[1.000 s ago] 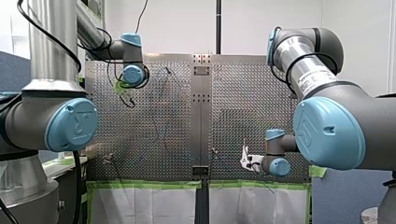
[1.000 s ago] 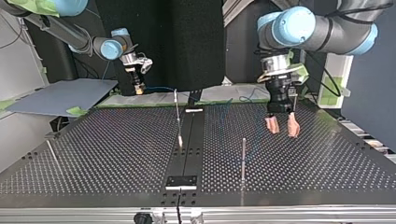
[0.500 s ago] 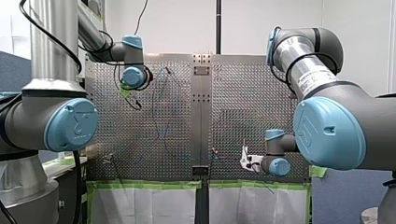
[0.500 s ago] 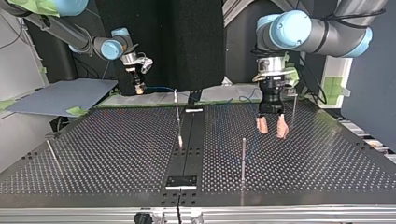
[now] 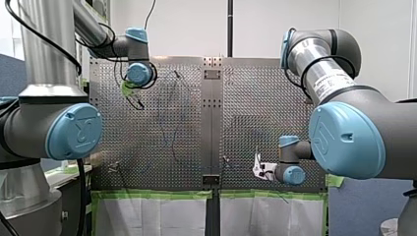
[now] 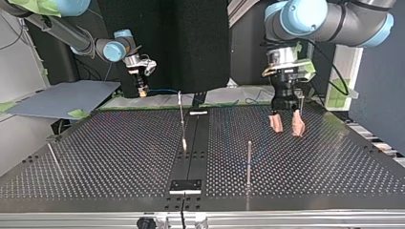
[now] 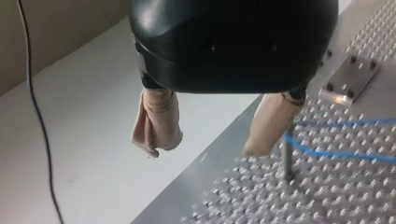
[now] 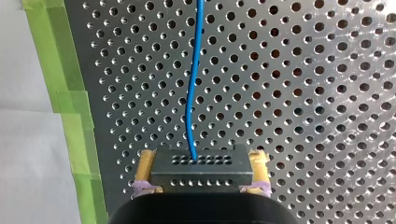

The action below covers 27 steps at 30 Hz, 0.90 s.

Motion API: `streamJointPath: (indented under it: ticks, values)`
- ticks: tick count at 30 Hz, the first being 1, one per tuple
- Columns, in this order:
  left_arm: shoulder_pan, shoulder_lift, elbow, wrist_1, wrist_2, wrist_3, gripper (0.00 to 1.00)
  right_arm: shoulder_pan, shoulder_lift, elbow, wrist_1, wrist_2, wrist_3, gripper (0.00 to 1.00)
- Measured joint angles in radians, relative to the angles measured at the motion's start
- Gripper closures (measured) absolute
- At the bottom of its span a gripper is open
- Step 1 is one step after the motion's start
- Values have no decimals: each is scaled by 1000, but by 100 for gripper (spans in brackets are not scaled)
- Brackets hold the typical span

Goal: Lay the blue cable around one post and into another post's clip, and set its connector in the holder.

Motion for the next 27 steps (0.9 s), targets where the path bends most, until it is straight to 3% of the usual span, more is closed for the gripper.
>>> streamJointPath:
  ticks: [12,17,21,27]
  values:
    - [-37,-7,-8,34,123,-119,2,4,0,0,1,2,-1,100]
    - [-51,-39,-8,47,159,-170,2,4,0,0,1,2,-1,100]
    - [-57,-74,-8,67,147,-199,2,4,0,0,1,2,-1,100]
    - [-60,-136,-8,96,92,-216,2,4,0,0,-2,2,-1,100]
